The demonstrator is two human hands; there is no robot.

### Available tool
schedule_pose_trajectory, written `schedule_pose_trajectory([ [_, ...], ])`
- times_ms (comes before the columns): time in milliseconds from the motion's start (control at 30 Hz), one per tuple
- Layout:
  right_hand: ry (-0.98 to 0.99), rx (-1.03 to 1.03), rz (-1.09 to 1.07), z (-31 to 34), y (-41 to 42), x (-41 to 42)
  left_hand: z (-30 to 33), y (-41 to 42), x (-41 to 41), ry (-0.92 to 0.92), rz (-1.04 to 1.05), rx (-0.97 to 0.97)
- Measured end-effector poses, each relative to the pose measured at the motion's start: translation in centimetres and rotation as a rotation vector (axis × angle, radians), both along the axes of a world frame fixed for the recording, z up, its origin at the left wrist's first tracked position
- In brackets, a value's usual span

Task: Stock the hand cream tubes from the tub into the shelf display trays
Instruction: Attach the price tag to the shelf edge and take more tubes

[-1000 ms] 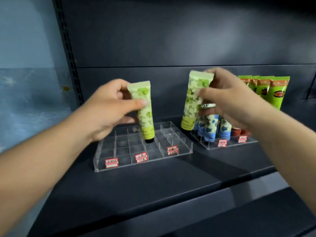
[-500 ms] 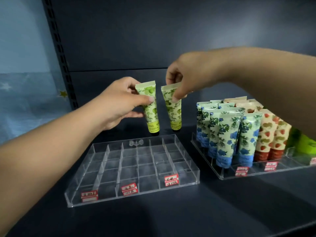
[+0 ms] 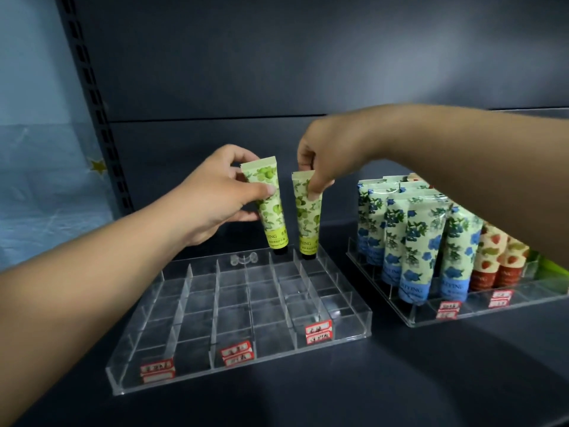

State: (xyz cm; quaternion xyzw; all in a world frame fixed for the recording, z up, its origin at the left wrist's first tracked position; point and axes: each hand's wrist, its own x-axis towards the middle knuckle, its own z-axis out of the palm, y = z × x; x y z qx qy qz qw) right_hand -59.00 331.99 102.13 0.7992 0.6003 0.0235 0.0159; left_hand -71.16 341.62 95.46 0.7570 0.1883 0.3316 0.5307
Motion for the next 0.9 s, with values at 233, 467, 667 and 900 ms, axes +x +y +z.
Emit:
schedule_pose_trajectory([
  [233,-0.087,-0.097,-0.03,-1.2,0.8,0.3,-0.6,-0.1,0.8,0.035,-0.02,0.045],
  [467,-0.085,-0.093,-0.019,-0.8,0.7,0.4,-1.6,-0.1,1.0,0.107,-0.032,0.088],
  [667,-0.057,-0.065,-0.005,-0.5,0.4,0.4,-2.2,0.0,1.3,0.149,-0.014,0.108],
  [900,-0.08,-0.037,-0.002,-0.7,-0.1,0.5,-2.2,0.2,1.6,0.206,-0.004,0.149],
])
